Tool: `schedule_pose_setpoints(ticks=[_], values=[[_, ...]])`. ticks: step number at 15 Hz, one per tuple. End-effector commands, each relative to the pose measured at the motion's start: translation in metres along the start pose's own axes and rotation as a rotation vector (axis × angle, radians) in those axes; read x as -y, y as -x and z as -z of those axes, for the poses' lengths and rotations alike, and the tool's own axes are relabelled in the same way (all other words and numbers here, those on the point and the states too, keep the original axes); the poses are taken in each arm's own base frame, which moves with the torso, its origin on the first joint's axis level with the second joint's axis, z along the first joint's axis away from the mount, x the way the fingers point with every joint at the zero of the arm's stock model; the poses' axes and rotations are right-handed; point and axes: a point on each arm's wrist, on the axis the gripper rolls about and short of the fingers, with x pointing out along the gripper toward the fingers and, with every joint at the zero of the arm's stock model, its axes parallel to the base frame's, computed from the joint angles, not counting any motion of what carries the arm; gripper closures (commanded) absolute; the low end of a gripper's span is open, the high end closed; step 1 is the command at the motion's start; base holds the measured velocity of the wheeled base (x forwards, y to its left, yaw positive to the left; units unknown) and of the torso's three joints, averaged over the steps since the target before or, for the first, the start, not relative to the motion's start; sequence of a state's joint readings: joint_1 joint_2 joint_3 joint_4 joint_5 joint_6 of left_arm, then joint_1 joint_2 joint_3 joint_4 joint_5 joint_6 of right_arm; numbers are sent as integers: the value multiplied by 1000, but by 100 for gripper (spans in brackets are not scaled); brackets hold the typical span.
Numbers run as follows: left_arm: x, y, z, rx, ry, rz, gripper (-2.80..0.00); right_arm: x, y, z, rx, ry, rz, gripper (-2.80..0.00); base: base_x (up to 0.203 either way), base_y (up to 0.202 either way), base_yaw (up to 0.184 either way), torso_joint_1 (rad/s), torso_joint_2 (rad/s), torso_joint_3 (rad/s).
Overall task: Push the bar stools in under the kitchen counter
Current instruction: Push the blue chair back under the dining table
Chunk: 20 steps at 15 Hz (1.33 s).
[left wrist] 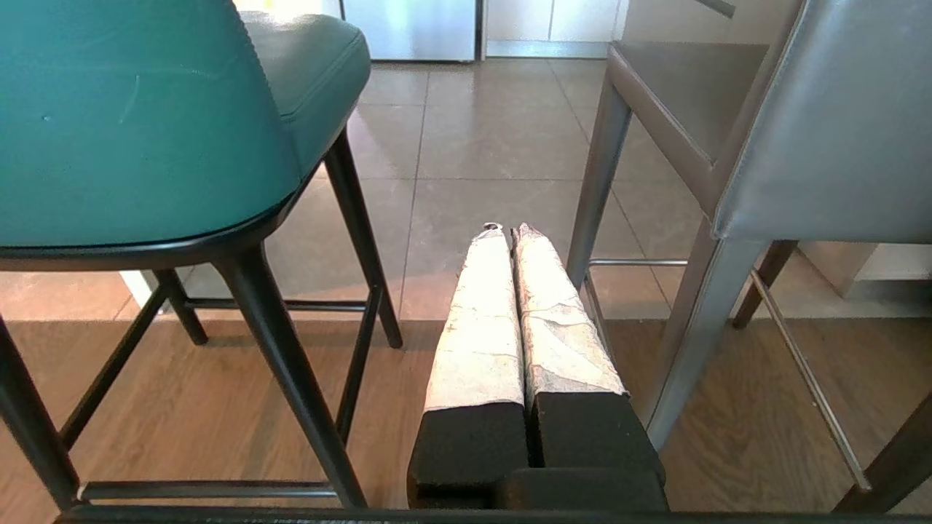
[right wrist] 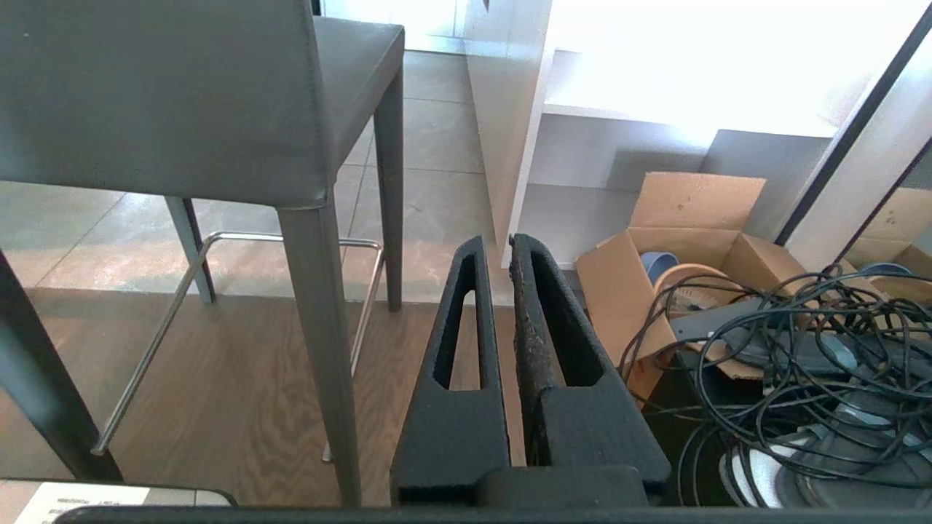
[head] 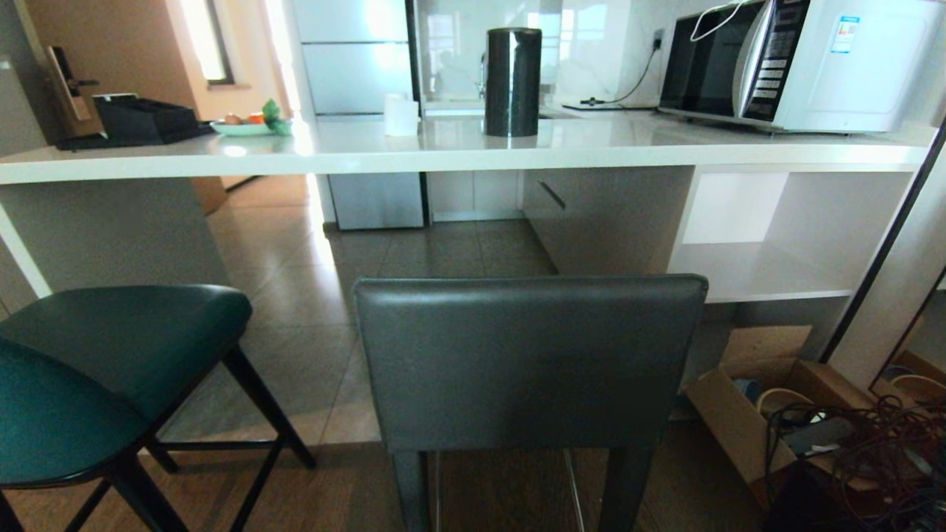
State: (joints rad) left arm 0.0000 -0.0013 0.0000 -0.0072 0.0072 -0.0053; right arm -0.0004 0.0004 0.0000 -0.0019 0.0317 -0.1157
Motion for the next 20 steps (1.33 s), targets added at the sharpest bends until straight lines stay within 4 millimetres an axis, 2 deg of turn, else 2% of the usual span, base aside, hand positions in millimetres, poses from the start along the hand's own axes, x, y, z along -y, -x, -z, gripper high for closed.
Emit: schedule_pose_setpoints(ticks=[1,7,12,20], values=[[0,0,1,-4,1,0,0,0,0,1,-6,1,-2,0,0,0,0,0,0,0],[0,0,1,-4,1,-2,0,0,0,1,-6,-2,-2,0,0,0,0,0,0,0],[0,0,1,-4,1,-2,0,0,0,1,-6,-9,0,0,-158,0,-1,3,4,1],[0,0,1,-4,1,0,0,0,0,1,-6,-15,0,0,0,9,0,1,-1,1]])
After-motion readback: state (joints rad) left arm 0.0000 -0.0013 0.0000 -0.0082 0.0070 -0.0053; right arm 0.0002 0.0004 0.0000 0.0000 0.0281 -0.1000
